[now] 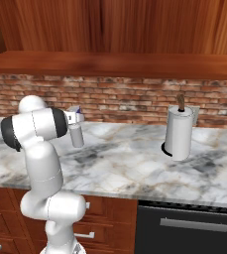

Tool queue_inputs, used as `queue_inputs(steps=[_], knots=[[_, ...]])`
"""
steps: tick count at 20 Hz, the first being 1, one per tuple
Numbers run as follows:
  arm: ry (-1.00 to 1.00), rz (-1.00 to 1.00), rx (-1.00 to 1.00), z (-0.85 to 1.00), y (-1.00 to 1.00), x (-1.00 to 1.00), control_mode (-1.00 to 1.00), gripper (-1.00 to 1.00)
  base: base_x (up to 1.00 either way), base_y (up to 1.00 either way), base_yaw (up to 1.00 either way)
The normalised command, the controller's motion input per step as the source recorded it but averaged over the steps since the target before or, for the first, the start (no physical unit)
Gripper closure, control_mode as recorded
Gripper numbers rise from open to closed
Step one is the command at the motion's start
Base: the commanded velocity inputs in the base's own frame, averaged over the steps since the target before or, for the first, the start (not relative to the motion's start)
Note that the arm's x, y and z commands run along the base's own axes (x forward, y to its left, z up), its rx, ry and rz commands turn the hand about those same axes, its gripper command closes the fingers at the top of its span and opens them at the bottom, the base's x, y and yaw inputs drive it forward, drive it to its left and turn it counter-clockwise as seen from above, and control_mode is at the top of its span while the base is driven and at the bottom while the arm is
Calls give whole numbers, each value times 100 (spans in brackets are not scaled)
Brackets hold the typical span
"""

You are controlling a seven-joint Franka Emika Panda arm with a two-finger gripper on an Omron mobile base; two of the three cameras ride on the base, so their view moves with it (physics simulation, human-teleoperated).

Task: Move the cutting board and knife to the sink. Then move spray from the cabinet to the counter.

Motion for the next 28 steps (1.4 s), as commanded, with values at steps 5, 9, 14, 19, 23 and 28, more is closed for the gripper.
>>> queue_inputs(steps=[5,9,14,19,23,28], knots=[[-1,0,0,0,0,-11,-100,-100,0,0,0],[0,0,0,0,0,-10,-100,-100,0,0,0],[-5,-7,0,0,0,1,-100,-100,0,0,0],[-3,0,0,0,0,12,-100,-100,0,0,0],[0,0,0,0,0,0,-100,-100,0,0,0],[0,0,0,-1,-14,2,-100,-100,0,0,0]])
